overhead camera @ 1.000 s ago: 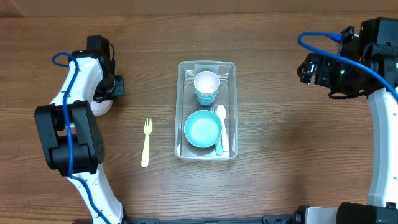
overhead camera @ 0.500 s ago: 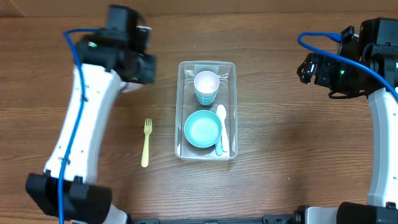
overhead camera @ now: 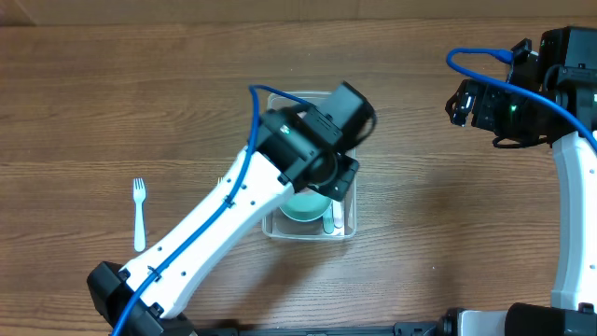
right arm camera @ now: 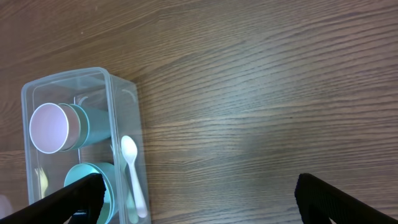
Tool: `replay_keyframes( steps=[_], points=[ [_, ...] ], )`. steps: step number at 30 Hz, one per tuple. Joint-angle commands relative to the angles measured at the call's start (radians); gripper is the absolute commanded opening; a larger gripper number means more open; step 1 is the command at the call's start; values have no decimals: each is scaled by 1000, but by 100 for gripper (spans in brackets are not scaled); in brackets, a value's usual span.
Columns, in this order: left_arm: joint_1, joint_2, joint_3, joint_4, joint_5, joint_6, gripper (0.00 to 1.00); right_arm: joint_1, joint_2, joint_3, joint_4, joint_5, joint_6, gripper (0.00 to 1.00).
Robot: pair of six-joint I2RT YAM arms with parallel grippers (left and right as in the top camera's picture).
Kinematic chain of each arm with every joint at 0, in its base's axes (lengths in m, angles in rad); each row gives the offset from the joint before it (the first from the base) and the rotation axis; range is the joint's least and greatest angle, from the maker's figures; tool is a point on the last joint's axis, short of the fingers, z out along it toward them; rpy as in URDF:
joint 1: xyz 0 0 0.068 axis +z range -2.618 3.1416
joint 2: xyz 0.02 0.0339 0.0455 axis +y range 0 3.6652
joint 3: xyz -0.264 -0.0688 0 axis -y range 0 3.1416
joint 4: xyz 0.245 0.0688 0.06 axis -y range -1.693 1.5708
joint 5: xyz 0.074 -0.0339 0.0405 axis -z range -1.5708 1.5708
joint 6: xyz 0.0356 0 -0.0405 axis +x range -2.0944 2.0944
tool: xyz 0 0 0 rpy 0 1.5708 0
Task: Pack container
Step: 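Carry the white bowl into the container onto the teal bowl, then release the bowl and grasp the yellow fork with the left gripper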
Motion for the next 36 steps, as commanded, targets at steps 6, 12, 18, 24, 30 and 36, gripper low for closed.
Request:
replay_keyframes(
  steps=[6, 12, 18, 24, 30, 36],
  points=[
    [-33, 4, -270, 200, -15, -66, 4, -3, -6, 22, 6, 2, 2, 100],
    [-34, 4, -321, 247, -18, -63, 5, -3, -6, 22, 6, 2, 2, 100],
    [-34, 4, -321, 248, -42, -57, 43, -3, -6, 22, 6, 2, 2, 100],
    [-33, 3, -310, 251, -86, -58, 59, -3, -6, 22, 6, 2, 2, 100],
    [-19, -37, -154, 101, -150, -125, 54, -3, -6, 22, 6, 2, 2, 100],
    [62, -213, -82, -60, -251, -259, 57, -3, -6, 22, 6, 2, 2, 100]
  ],
)
